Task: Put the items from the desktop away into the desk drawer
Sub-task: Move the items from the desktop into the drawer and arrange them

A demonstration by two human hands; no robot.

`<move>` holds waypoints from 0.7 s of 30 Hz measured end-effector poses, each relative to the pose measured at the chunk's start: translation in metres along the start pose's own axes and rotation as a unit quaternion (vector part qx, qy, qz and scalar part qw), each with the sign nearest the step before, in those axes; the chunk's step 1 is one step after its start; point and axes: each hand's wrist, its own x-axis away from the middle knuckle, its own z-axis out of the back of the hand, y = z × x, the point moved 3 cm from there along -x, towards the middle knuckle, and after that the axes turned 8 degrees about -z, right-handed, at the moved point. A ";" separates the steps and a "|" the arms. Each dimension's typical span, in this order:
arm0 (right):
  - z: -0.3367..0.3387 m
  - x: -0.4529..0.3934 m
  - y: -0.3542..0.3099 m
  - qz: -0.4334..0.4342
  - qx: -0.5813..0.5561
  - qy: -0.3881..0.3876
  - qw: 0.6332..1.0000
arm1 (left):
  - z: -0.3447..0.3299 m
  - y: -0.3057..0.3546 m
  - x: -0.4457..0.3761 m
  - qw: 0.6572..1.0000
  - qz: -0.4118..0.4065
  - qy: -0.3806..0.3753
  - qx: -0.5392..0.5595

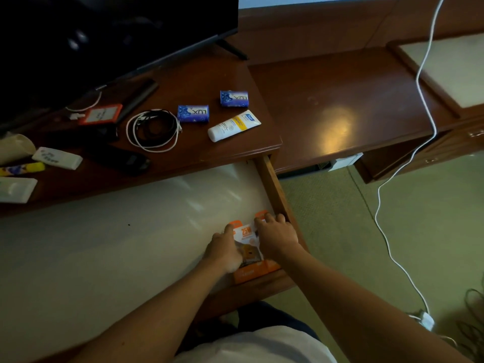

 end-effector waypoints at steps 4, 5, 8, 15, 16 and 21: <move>0.039 -0.009 -0.007 0.019 -0.091 0.098 0.991 | 0.057 0.035 -0.004 0.991 -0.038 0.076 -0.106; 0.056 -0.016 -0.009 0.026 -0.121 0.129 0.984 | 0.076 0.047 -0.008 0.985 -0.057 0.118 -0.111; 0.114 -0.043 -0.013 0.033 -0.195 0.198 0.960 | 0.139 0.078 -0.032 0.962 -0.125 0.223 -0.095; 0.220 -0.130 -0.027 0.063 -0.190 0.247 0.948 | 0.243 0.089 -0.111 0.927 -0.142 0.293 -0.185; 0.228 -0.142 -0.029 0.066 -0.186 0.250 0.948 | 0.252 0.086 -0.121 0.927 -0.133 0.280 -0.211; 0.258 -0.198 -0.042 0.082 -0.134 0.227 0.961 | 0.282 0.074 -0.161 0.919 -0.074 0.179 -0.343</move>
